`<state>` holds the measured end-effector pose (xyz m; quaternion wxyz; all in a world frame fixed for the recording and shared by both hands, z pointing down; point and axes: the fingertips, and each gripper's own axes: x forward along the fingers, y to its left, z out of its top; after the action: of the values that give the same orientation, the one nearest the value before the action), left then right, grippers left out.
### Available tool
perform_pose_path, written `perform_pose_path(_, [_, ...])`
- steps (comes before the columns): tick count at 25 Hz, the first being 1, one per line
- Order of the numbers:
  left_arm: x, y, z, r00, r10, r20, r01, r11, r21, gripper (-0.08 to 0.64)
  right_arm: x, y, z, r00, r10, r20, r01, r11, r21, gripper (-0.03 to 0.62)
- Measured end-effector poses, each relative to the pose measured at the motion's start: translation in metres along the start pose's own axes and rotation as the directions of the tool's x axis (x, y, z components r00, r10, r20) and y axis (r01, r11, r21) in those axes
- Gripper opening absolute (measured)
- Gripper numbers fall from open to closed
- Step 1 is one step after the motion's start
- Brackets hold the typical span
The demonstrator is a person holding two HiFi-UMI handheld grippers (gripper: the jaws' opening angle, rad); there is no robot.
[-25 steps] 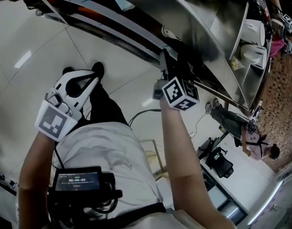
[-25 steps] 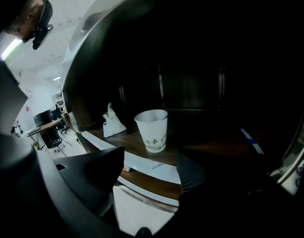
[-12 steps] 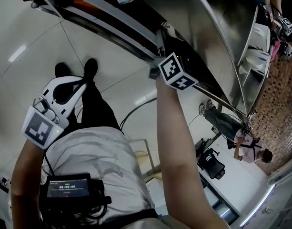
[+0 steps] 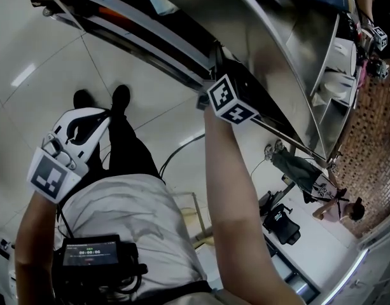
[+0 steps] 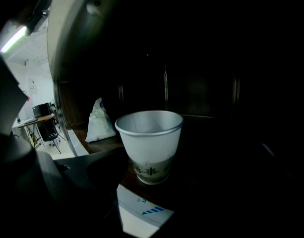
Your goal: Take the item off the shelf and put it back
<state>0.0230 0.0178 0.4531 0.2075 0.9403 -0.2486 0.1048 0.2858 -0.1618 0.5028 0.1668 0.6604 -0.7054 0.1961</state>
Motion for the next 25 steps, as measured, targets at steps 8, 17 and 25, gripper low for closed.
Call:
perform_pose_path(8, [-0.003, -0.006, 0.002, 1.000, -0.005, -0.006, 0.005, 1.000, 0.003, 0.006, -0.009, 0.010, 0.007, 0.999, 0.040, 0.023, -0.041, 0.999, 0.004, 0.275])
perform_pose_path(17, [-0.015, -0.013, 0.016, 1.000, -0.013, 0.002, 0.013, 0.999, 0.051, 0.006, -0.039, 0.062, 0.020, 0.978, 0.201, 0.051, -0.192, 0.969, -0.154, 0.275])
perform_pose_path(25, [-0.045, -0.006, 0.046, 0.999, 0.039, 0.009, -0.040, 0.997, 0.066, 0.006, -0.080, 0.121, 0.025, 0.928, 0.371, 0.038, -0.357, 0.913, -0.196, 0.275])
